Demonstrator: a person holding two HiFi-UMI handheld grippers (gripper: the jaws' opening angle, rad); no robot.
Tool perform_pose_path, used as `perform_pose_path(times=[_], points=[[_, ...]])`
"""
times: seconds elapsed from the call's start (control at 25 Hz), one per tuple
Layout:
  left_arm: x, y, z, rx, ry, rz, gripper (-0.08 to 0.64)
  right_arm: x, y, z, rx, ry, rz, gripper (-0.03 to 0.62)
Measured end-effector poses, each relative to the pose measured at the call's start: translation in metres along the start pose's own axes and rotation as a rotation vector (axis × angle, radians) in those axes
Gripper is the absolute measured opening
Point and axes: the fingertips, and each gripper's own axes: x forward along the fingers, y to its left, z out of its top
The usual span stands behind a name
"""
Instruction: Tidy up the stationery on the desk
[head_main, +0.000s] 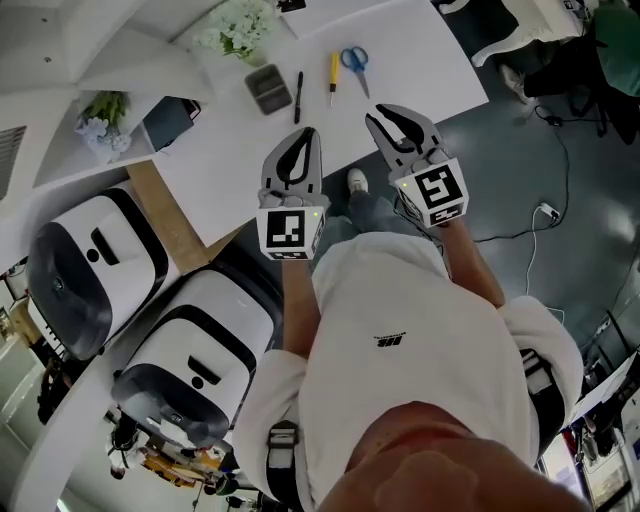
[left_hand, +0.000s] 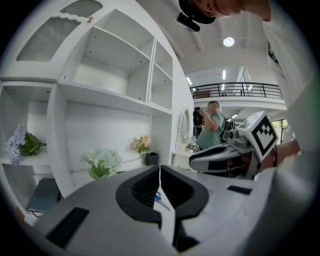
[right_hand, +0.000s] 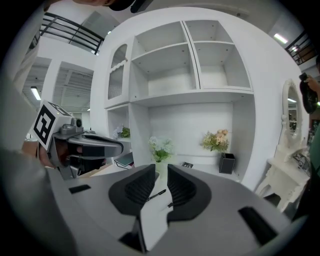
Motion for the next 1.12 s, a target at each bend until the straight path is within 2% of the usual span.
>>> perform_pose_path(times=[0.36,0.56,0.92,1.12], points=[[0.042,0.019,-0.016,-0.007,0.032,-0.065,0.000,0.037,-0.019,-0.016,0.026,0.038,-0.041,0.055],[0.063,0.027,-0.029,-0.006,0.051,-0.139,0.000,0.052,-0.027,-0.028,0.049,0.075,-0.120,0.055],[0.096,0.045,-0.047,-0.028,0.080,-0.202,0.000,0.082,-0.047,-0.042,0.075,0.123,-0.207,0.055],[0.116,0.047,-0.052,-0.028,0.099,-0.212,0.000,0.095,-0.060,-0.051,0.089,0.143,-0.193,0.055]])
